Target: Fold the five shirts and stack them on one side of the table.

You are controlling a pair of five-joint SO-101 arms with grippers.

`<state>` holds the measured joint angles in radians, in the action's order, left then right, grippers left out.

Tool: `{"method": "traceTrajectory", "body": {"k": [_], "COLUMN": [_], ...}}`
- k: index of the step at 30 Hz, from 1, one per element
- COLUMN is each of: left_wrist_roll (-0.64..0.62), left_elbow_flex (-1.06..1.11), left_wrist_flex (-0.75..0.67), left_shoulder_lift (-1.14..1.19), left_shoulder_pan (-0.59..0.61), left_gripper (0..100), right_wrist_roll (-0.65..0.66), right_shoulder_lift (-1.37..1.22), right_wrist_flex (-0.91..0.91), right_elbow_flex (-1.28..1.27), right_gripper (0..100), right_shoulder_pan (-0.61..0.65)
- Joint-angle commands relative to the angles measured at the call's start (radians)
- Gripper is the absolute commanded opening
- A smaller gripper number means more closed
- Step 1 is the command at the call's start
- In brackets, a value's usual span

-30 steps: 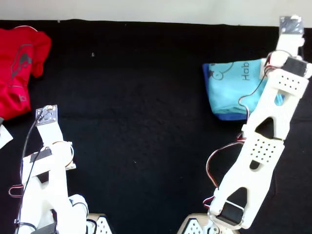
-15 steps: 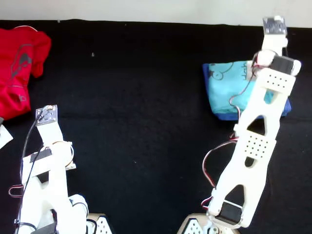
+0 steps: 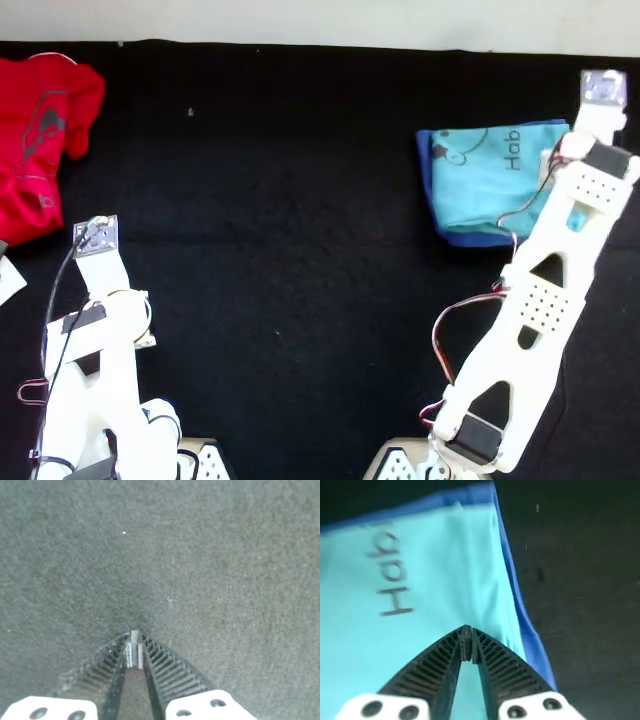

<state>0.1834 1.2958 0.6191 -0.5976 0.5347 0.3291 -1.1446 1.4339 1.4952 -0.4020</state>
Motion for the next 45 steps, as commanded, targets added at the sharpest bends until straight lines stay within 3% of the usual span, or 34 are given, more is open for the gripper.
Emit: {"method": "traceTrajectory", "body": {"k": [1, 8, 13, 16, 21, 28, 32, 40, 45], "left_wrist_roll": [0.014, 0.014, 0.014, 0.014, 0.014, 0.014, 0.014, 0.014, 0.014], "left_elbow_flex": [0.001, 0.001, 0.001, 0.001, 0.001, 0.001, 0.001, 0.001, 0.001], "left_wrist_flex": [-0.026, -0.026, -0.026, -0.026, -0.026, -0.028, -0.028, -0.028, -0.028], "left_shoulder_lift": [-0.004, -0.004, -0.004, -0.004, -0.004, -0.004, -0.004, -0.004, -0.004], "left_shoulder_pan": [-0.013, -0.013, -0.013, -0.013, -0.013, -0.013, -0.013, -0.013, -0.013], "left_gripper": [1, 1, 1, 1, 1, 1, 1, 1, 1], "right_wrist_roll": [-0.012, -0.012, -0.18, -0.255, -0.285, -0.232, -0.206, -0.203, -0.201], "right_shoulder_lift": [0.202, 0.429, 0.567, 0.736, 1.159, 1.659, 1.925, 2.06, 2.06], "right_wrist_flex": [0.082, 0.334, 0.334, 0.335, 0.315, -0.251, -0.484, -0.691, -0.725], "right_elbow_flex": [0.041, 0.025, -0.108, -0.346, -1.067, -2.111, -2.543, -2.925, -2.951], "right_gripper": [1.3, 17.9, 14.2, 8.7, 2.2, 0.7, 0.8, 0.9, 0.9], "right_shoulder_pan": [0.071, 0.217, 0.263, 0.334, 0.464, 0.532, 0.552, 0.498, 0.503]}}
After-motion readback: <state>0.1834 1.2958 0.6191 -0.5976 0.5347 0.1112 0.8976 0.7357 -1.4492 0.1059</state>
